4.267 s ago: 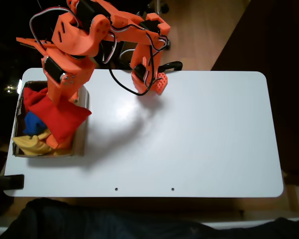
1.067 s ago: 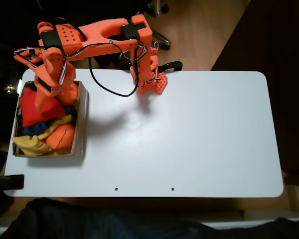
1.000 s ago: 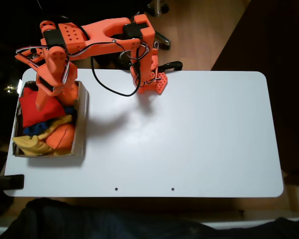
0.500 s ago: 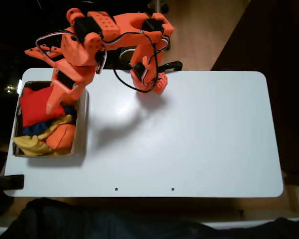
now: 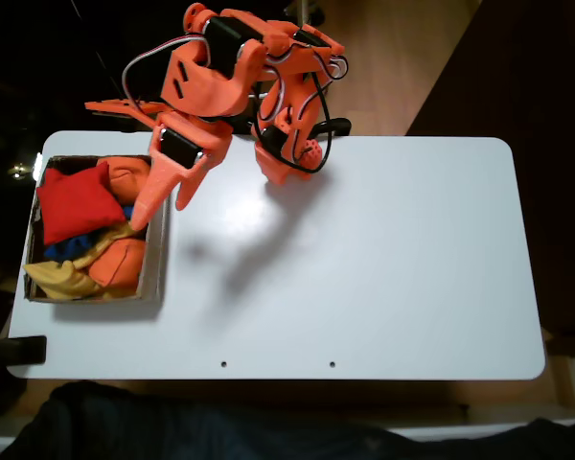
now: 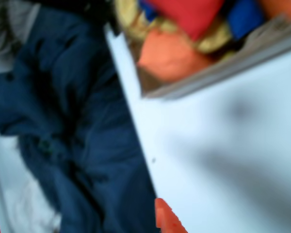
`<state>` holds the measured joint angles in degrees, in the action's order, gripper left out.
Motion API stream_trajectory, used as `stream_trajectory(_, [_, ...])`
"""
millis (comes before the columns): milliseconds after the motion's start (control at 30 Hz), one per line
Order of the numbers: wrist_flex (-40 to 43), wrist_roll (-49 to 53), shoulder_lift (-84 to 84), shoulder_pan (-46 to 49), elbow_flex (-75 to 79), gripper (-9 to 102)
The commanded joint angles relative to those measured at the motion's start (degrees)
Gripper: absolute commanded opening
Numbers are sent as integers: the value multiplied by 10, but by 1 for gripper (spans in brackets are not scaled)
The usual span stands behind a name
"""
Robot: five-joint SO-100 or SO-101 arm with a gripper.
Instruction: Grasp a bag and put it in the box.
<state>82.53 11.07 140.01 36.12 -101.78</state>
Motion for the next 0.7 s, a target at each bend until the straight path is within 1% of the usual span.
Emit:
stream_trajectory(0, [-8, -20, 33, -54, -1, 62])
stream_trajectory(200, [-14, -67, 83, -145, -16, 62])
stream_trajectory(333, [-20, -76, 109, -197, -39, 62])
stream_trajectory(500, [-70, -77, 154, -240, -106, 62])
stream_trajectory(600, [-85, -78, 181, -265, -145, 61])
stream_trajectory(633, [-92, -77, 190, -272, -159, 61])
stream_trajectory(667, [-99, -75, 200, -281, -172, 56])
